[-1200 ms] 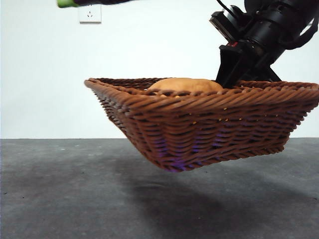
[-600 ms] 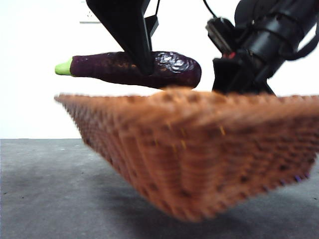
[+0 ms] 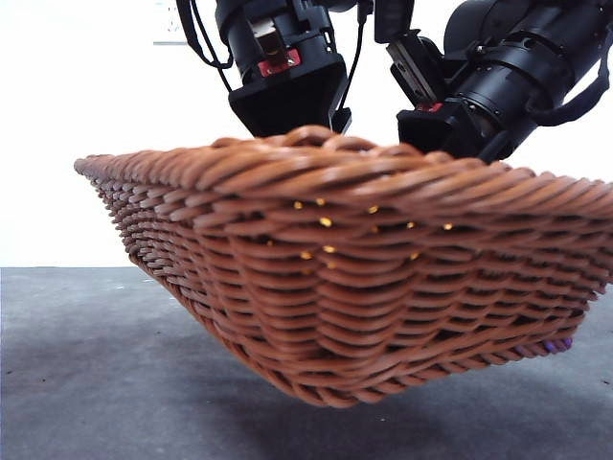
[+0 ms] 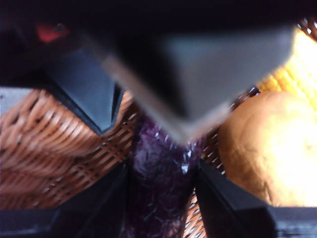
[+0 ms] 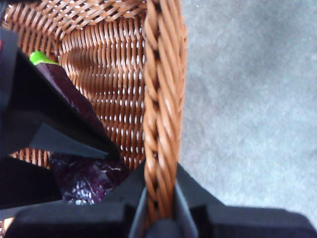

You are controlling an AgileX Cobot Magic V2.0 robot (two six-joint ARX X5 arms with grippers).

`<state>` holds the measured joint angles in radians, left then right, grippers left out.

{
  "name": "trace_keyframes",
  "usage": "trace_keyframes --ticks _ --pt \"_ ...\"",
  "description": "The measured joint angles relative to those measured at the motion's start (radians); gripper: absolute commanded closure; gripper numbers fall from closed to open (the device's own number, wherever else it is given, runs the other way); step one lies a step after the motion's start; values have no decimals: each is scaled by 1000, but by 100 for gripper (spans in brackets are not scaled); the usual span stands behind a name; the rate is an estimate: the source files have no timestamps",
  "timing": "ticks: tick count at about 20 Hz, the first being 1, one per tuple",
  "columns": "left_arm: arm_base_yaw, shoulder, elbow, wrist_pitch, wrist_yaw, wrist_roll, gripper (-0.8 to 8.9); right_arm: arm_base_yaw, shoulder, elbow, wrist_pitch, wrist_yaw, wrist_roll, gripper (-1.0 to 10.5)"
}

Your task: Help me put the vegetables on the table into the basket

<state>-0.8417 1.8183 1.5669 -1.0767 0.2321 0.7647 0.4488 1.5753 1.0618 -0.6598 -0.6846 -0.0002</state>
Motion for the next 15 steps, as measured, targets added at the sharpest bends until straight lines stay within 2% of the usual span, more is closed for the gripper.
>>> trace_keyframes --ticks 2,3,9,15 --pt "2 0 0 -6 4 -25 376 2 0 0 8 0 0 956" --pt "3 0 0 -4 6 -42 312 2 0 0 8 0 0 956" --pt "9 -6 2 -8 22 -78 313 2 0 0 0 0 0 956" --pt "33 -168 6 -55 24 -103 313 1 0 0 3 4 0 956"
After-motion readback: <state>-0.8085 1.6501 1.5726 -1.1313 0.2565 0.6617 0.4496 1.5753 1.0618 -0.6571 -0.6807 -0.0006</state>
